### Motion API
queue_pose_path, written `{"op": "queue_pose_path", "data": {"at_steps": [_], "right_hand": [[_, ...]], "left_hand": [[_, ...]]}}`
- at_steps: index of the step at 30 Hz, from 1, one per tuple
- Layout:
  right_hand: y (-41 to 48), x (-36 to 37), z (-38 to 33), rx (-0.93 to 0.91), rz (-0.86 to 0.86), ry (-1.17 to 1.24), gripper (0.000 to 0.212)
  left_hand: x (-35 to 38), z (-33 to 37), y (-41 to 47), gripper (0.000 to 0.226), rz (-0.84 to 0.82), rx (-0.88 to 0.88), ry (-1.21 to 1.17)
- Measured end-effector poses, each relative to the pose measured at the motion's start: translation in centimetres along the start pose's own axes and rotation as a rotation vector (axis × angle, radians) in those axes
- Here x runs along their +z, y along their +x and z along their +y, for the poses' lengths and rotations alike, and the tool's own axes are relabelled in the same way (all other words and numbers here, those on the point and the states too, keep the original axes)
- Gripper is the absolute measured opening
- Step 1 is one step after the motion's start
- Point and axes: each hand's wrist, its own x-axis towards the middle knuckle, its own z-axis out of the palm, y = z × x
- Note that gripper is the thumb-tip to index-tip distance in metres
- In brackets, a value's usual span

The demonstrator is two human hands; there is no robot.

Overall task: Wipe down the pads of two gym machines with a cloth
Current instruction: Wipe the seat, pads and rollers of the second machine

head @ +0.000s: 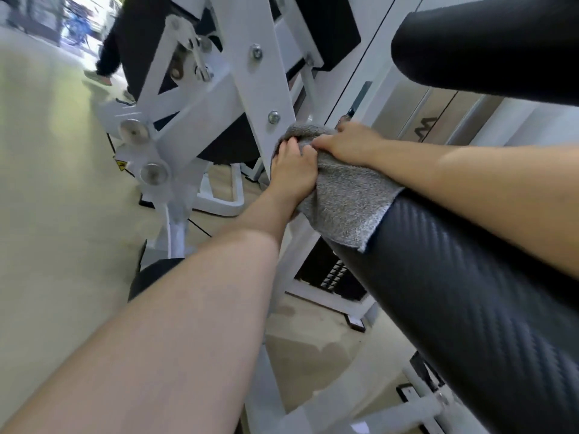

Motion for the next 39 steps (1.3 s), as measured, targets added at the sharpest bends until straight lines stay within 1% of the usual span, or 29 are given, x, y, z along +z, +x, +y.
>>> {"op": "queue_pose_path", "data": {"at_steps": [2,4,6,8,9,11,12,13,15,16,19,21,23,25,27,28,29,31,32,33,34,35,36,38,39], "right_hand": [[-1.0,-0.1,-0.7,-0.011,-0.110,-0.019,0.047],[-2.4,-0.5,-1.1,-0.027,-0.168,-0.013,0.037],[-4.4,-1.2,-1.4,-0.056,-0.226,-0.040,0.028],[-6.9,-2.0,-1.5,-0.088,-0.282,-0.058,0.043],[-8.2,-2.3,-1.4,-0.086,-0.307,-0.054,0.049],[-10.9,-2.9,-0.9,-0.099,-0.320,-0.078,0.054],[-12.2,-3.3,-0.5,-0.108,-0.310,-0.100,0.055],[-13.5,-3.7,-0.1,-0.129,-0.299,-0.113,0.056],[-16.3,-4.5,1.0,-0.174,-0.301,-0.108,0.059],[-17.7,-4.9,1.5,-0.187,-0.303,-0.105,0.062],[-21.5,-5.9,2.7,-0.228,-0.290,-0.146,0.067],[-24.2,-6.7,3.4,-0.255,-0.283,-0.164,0.066],[-26.8,-7.5,4.1,-0.283,-0.273,-0.170,0.065],[-29.4,-8.4,5.1,-0.299,-0.234,-0.174,0.063],[-32.0,-9.1,6.5,-0.306,-0.183,-0.119,0.059],[-33.2,-9.1,7.3,-0.314,-0.145,-0.076,0.057],[-34.2,-8.9,8.3,-0.324,-0.089,-0.027,0.054],[-36.0,-7.7,10.4,-0.324,0.098,0.124,0.046],[-36.7,-6.8,11.4,-0.318,0.213,0.206,0.044],[-37.3,-5.7,12.3,-0.315,0.309,0.271,0.044],[-37.5,-4.7,13.3,-0.318,0.376,0.314,0.045],[-37.6,-3.5,14.3,-0.330,0.418,0.346,0.046],[-37.5,-2.4,15.2,-0.352,0.444,0.379,0.046],[-36.9,-0.9,16.9,-0.380,0.463,0.426,0.048],[-36.6,-0.5,17.8,-0.379,0.452,0.430,0.051]], "left_hand": [[0.1,0.2,-1.6,0.051,0.004,-0.100,-0.011],[0.6,0.4,-4.5,0.056,-0.041,-0.212,-0.005],[0.8,1.1,-8.0,0.057,-0.039,-0.294,-0.041],[1.6,1.9,-10.7,0.063,-0.042,-0.304,-0.159],[2.4,1.7,-11.2,0.069,-0.030,-0.324,-0.227],[3.9,1.0,-12.0,0.083,0.040,-0.431,-0.462],[4.4,1.3,-13.3,0.085,0.067,-0.481,-0.589],[4.5,2.5,-15.7,0.078,0.067,-0.490,-0.703],[4.9,4.8,-20.0,0.060,0.034,-0.472,-0.834],[5.4,5.4,-21.8,0.055,0.030,-0.467,-0.901],[6.6,6.8,-26.5,0.055,0.058,-0.467,-1.046],[6.9,8.3,-29.6,0.049,0.059,-0.459,-1.075],[7.0,9.5,-32.8,0.041,-0.004,-0.471,-1.048],[7.0,10.3,-35.4,0.037,-0.048,-0.456,-1.027],[6.5,10.7,-37.6,0.032,-0.078,-0.424,-0.899],[6.2,10.8,-38.3,0.031,-0.082,-0.393,-0.764],[5.7,11.1,-39.0,0.029,-0.094,-0.347,-0.556],[4.5,11.4,-40.2,0.032,-0.116,-0.193,-0.004],[3.9,11.2,-40.6,0.034,-0.063,-0.086,0.252],[3.2,11.4,-41.0,0.033,0.033,0.042,0.441],[2.8,11.5,-41.2,0.029,0.141,0.175,0.554],[2.7,11.5,-41.1,0.030,0.232,0.302,0.589],[3.0,11.2,-40.7,0.034,0.263,0.417,0.587],[4.3,11.0,-39.6,0.051,0.182,0.607,0.691],[5.0,10.8,-39.1,0.062,0.113,0.660,0.781]]}}
